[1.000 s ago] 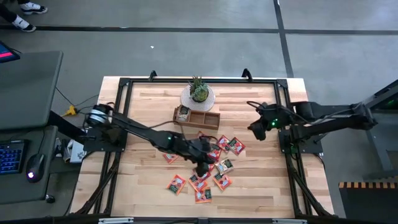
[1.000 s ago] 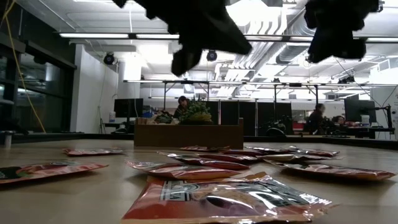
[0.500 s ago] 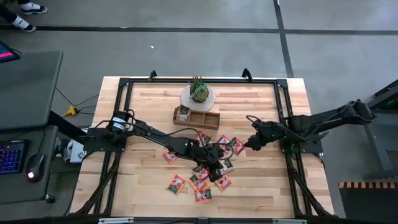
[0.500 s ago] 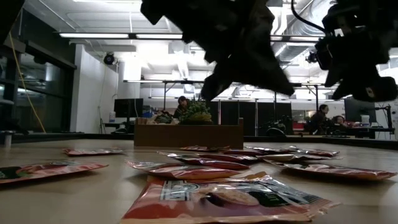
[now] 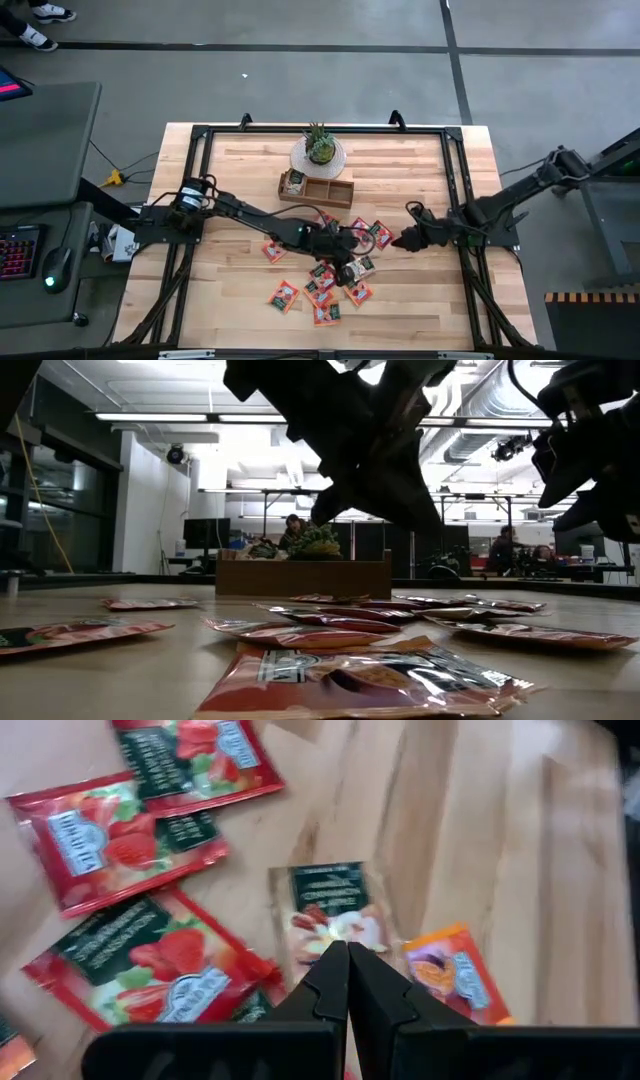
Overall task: Pick & Place Tea
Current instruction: Put the brown tea bag into the left section of the wooden organizer
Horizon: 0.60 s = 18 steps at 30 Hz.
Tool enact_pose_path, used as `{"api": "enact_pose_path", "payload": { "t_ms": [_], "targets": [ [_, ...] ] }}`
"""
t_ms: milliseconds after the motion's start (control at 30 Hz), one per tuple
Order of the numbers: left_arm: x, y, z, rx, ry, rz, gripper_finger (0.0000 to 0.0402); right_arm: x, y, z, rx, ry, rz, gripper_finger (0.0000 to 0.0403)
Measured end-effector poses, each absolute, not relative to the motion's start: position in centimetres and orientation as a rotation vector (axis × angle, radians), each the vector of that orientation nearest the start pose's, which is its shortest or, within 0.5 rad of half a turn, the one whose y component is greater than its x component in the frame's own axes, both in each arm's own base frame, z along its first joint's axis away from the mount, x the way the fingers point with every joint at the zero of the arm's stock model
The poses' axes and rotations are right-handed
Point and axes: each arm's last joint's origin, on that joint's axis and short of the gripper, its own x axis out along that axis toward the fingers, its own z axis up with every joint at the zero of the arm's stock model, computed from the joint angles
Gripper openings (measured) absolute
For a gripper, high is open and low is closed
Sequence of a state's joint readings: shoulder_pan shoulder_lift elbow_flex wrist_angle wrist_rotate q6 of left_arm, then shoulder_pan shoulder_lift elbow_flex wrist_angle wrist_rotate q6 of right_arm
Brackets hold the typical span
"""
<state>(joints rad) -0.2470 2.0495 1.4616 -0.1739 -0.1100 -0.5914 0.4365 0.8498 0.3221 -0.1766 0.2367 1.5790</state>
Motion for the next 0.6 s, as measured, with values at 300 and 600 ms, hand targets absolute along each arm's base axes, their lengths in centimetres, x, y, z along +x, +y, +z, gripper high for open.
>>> {"api": "enact_pose_path", "payload": {
  "t_ms": [300, 600],
  "targets": [
    [43.9, -11.0, 17.5, -0.411, 0.781, 0.019, 0.0, 15.9, 8.4, 15.1, 1.311, 0.682, -0.385, 0.0122],
    [44.5, -11.3, 16.2, -0.409, 0.783, -0.019, 0.0, 17.7, 9.6, 13.6, 1.351, 0.662, -0.352, 0.0122]
  ]
}}
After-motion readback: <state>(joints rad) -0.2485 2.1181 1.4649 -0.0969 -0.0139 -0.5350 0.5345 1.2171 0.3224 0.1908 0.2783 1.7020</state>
